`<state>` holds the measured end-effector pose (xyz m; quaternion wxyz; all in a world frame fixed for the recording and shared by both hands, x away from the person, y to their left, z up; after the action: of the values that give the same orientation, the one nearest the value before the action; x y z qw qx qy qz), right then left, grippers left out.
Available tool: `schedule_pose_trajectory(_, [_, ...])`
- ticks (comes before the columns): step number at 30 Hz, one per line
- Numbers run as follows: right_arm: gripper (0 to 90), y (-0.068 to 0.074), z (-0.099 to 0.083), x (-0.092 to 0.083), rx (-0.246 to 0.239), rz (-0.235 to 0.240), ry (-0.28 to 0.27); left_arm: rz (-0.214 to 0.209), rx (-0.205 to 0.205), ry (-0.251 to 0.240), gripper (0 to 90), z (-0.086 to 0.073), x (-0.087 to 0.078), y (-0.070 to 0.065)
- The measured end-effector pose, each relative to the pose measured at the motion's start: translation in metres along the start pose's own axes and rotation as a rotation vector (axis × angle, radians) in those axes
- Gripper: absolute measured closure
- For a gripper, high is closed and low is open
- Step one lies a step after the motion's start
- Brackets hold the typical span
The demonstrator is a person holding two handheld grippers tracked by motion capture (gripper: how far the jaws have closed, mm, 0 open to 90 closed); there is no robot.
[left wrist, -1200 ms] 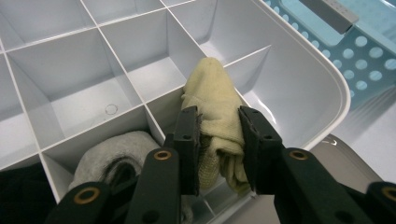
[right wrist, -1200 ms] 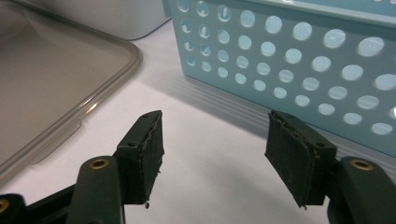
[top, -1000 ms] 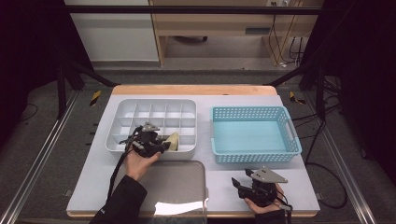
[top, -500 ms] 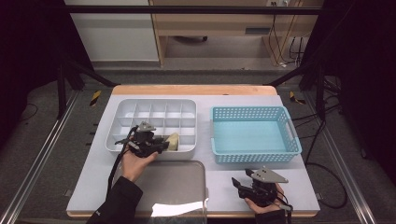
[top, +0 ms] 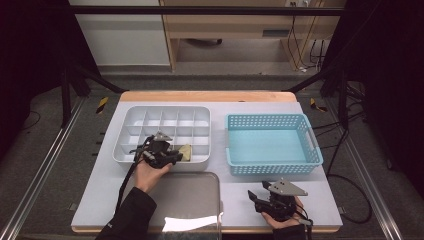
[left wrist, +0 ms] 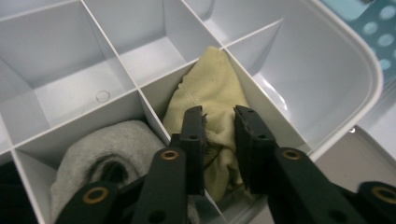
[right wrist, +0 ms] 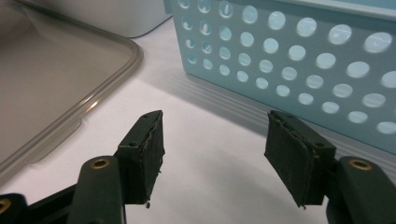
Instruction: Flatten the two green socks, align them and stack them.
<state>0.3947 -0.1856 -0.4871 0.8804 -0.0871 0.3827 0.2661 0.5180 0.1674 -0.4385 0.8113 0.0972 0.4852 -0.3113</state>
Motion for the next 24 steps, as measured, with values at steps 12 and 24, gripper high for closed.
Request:
schedule_pose_trajectory(12, [37.8, 0.0, 0.0, 0.0, -0.001, -0.001, -0.001, -0.003, 0.01, -0.014, 88.9, -0.001, 0.0, -0.004])
schedule_pose_trajectory(24, [37.7, 0.0, 0.001, -0.002, 0.003, 0.002, -0.006, 0.006, 0.012, -0.057, 77.5, -0.003, -0.005, -0.003])
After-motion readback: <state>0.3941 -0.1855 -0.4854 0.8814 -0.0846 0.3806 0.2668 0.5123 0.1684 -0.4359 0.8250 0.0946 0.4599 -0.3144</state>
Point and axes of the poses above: each handheld gripper's, and its own axes: x roughly forward along the jaws, z roughly out of its top, y roughly to its left, the point moved 2 cm from there along x, roughly forward along the jaws, and after that the axes turned 14 degrees about y, right-handed, at the moved point
